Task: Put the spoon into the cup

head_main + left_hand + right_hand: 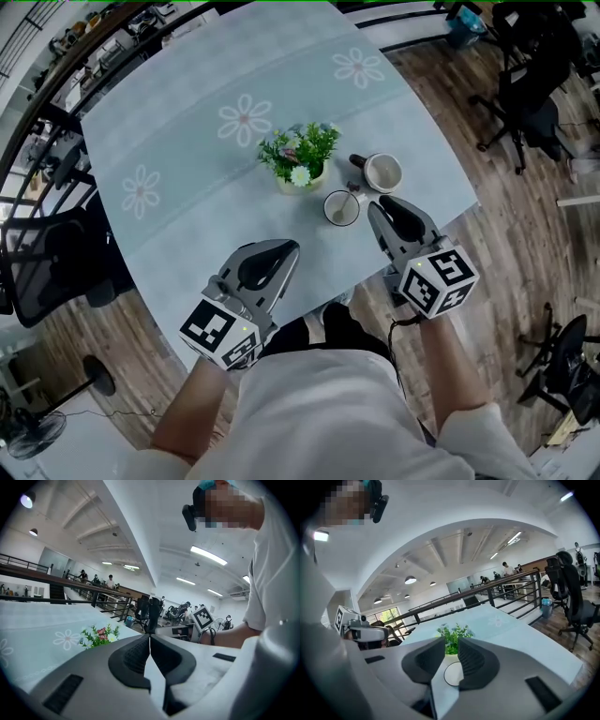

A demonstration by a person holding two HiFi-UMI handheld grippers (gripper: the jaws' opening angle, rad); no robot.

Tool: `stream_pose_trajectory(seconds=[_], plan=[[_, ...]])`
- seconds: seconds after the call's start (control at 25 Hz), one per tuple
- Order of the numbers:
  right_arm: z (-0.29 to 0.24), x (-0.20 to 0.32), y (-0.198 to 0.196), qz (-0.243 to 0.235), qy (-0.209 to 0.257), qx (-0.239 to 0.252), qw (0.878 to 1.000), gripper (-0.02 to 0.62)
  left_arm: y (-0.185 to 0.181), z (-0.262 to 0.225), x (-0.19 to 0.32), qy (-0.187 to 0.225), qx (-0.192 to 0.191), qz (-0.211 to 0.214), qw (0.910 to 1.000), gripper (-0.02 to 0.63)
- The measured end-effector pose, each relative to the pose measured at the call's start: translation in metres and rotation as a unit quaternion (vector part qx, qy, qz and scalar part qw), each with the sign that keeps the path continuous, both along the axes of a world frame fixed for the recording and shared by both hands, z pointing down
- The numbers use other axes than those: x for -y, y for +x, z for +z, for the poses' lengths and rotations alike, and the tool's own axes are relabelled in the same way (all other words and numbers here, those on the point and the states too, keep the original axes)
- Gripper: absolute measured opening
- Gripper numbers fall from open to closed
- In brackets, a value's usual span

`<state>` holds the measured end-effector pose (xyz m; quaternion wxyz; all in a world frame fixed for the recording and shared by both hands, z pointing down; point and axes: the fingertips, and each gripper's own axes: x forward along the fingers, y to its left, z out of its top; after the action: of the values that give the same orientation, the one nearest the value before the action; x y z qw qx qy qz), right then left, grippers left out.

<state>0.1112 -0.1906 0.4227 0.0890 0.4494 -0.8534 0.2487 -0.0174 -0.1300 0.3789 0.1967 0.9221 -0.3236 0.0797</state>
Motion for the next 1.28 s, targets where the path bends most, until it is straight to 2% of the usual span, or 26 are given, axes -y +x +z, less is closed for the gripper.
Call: stream_pose_trajectory(seconds=[0.4, 0.84, 1.28], plan=[[-0.059, -0.036, -0.011, -0.014, 0.042, 0.007, 0.999, 0.051, -0.002, -0.034, -0.010, 0.032, -0.004, 0.019, 0.9993, 0.026], [-0.087, -0.075, -0.028, -0.023, 0.064, 0.008, 0.998, 0.030, -0.011, -0.058, -0.025, 0.056, -0.005, 0.044, 0.9975, 0.026], [-0.096, -0.093, -0.046, -0.034, 0.072, 0.009, 0.997, 0.023, -0.012, -0.064, -0.032, 0.063, -0.010, 0.054, 0.9965, 0.026]])
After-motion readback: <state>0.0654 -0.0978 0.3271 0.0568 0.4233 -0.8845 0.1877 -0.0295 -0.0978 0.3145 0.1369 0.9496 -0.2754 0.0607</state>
